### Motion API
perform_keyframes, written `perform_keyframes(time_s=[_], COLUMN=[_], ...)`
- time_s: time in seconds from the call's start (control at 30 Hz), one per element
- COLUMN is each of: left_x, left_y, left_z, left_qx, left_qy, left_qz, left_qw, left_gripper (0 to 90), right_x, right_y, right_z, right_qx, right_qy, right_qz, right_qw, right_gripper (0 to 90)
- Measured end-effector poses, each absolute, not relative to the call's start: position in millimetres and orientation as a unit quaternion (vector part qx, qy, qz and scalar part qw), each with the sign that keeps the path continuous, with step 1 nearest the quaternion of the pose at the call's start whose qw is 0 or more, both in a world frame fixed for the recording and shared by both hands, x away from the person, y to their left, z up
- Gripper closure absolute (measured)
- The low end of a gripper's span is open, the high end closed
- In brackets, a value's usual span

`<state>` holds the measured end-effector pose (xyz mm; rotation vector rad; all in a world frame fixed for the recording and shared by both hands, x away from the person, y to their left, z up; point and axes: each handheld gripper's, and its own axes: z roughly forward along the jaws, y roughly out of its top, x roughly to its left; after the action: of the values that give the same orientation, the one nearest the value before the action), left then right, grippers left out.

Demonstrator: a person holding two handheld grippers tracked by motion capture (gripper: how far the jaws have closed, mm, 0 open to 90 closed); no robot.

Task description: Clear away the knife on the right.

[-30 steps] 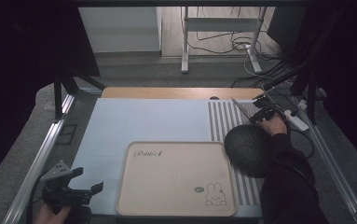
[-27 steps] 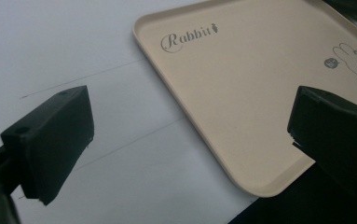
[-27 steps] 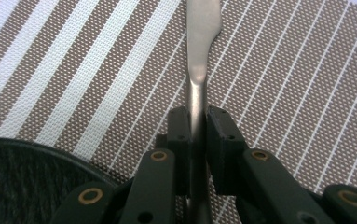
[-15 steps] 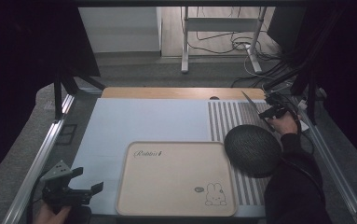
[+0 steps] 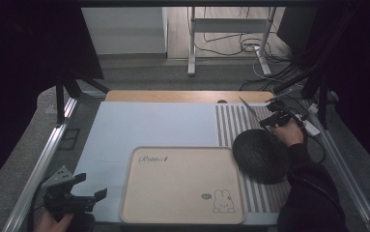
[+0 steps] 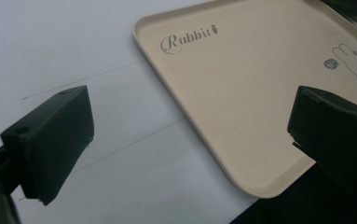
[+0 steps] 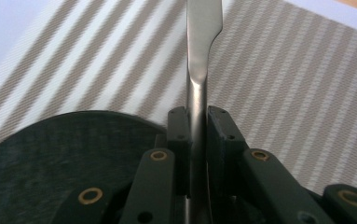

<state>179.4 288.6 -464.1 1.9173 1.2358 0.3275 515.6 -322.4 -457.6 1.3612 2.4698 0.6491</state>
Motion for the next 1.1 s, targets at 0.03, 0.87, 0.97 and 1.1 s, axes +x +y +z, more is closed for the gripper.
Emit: perform_keyframes(time_s=[0.03,0.87,0.97,1.1], left_x=[179.3,179.3,179.2,179.1], left_y=[288.5,287.6,287.6,287.4], left_z=[-464.0,-463.8,-463.8,-463.8], left_qx=[0.760,0.762,0.762,0.762], left_qy=[0.490,0.489,0.488,0.488], left_qz=[0.130,0.132,0.132,0.133], left_qw=[0.407,0.405,0.404,0.404], left_gripper=[1.4,1.4,1.4,1.4], right_x=[512.5,411.7,397.2,377.7], right_y=[-318.2,-242.5,-234.1,-225.4], right_z=[-457.6,-453.6,-455.0,-458.2], right_qx=[0.465,0.352,0.341,0.324], right_qy=[0.848,0.903,0.909,0.917], right_qz=[0.222,0.226,0.226,0.220], right_qw=[0.123,0.093,0.081,0.078], right_gripper=[80.2,80.1,80.1,80.1])
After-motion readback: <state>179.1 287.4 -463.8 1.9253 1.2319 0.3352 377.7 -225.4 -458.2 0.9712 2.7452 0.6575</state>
